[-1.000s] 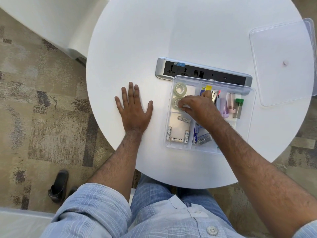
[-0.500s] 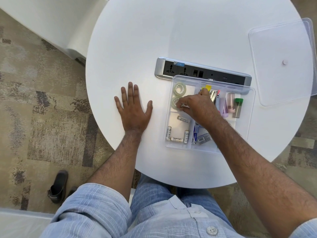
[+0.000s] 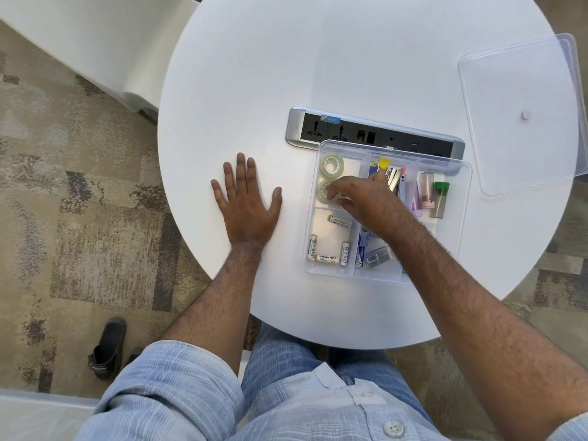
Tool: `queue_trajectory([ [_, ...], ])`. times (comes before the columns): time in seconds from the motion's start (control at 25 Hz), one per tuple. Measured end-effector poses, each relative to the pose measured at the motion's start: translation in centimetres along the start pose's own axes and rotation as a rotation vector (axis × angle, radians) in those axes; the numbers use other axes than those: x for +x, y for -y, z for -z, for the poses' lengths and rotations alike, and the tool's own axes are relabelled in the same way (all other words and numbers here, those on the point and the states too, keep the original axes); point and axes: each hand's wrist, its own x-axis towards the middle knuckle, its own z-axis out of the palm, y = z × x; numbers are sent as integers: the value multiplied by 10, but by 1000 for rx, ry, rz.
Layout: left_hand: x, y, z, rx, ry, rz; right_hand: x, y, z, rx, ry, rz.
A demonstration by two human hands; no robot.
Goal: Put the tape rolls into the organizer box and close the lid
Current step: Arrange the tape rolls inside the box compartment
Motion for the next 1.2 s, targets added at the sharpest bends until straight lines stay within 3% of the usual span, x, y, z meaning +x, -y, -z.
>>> queue_trajectory([
  [0.16,0,-1,0,-6,-4,0,-4,1,1,42,-36,21],
  [0.44,0,0,1,-2,-2,-1,-1,4,1,14,-317,-75],
  [0.96,0,-1,0,10,12,5,19,8,-9,113,-291,-163],
  [1.2,0,-1,3,9,32,1,12,8,-2,-26,-329,-135],
])
